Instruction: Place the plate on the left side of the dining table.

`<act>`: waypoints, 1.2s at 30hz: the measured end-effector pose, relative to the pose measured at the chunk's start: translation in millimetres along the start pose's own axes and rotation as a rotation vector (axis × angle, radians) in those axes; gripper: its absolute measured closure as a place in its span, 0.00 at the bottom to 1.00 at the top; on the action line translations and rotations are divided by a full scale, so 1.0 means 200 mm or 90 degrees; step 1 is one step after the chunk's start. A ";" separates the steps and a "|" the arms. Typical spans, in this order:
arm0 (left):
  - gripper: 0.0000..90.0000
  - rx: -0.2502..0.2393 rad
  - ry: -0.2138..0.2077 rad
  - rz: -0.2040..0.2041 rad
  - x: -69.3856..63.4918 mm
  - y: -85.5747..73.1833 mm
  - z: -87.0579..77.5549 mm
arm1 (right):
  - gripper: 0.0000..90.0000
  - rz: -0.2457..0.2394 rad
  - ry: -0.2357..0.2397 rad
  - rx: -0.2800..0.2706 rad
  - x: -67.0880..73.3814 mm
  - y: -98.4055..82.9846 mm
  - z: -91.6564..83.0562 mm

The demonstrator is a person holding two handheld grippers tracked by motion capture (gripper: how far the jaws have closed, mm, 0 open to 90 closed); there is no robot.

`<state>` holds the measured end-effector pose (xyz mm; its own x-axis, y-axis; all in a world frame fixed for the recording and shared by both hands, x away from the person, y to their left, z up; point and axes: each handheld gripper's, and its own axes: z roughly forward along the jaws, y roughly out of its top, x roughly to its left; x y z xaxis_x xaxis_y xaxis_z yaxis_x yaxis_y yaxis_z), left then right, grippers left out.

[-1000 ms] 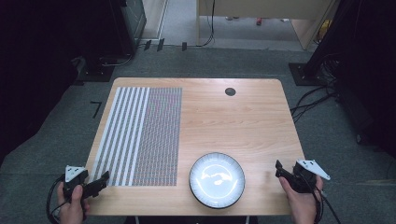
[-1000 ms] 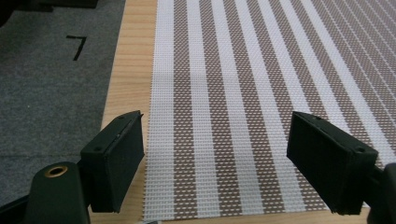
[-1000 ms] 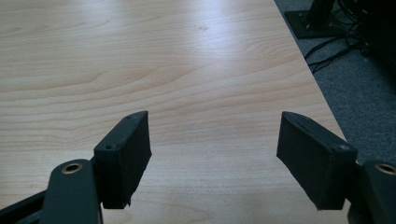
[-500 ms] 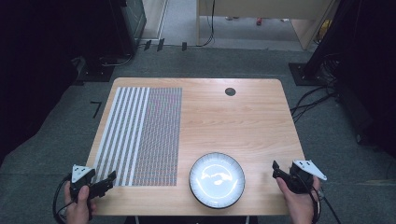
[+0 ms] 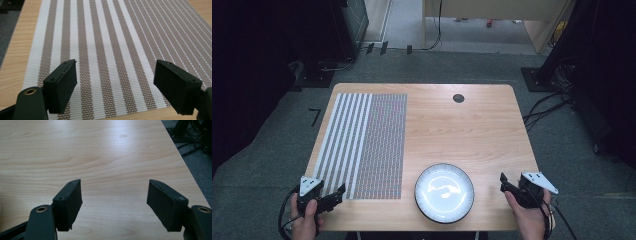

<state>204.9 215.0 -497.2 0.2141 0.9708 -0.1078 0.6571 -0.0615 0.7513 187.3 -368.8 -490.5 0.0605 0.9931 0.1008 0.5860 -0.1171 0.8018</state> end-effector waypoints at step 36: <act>0.21 0.008 -0.057 0.030 -0.21 0.01 0.04 | 0.36 -0.025 0.033 0.003 0.13 -0.01 -0.01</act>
<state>202.6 172.3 -497.1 0.3081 0.9424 -0.1304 0.6536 -0.1101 0.7488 186.0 -343.7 -489.2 -0.0042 0.9951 0.0991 0.5912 -0.0774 0.8028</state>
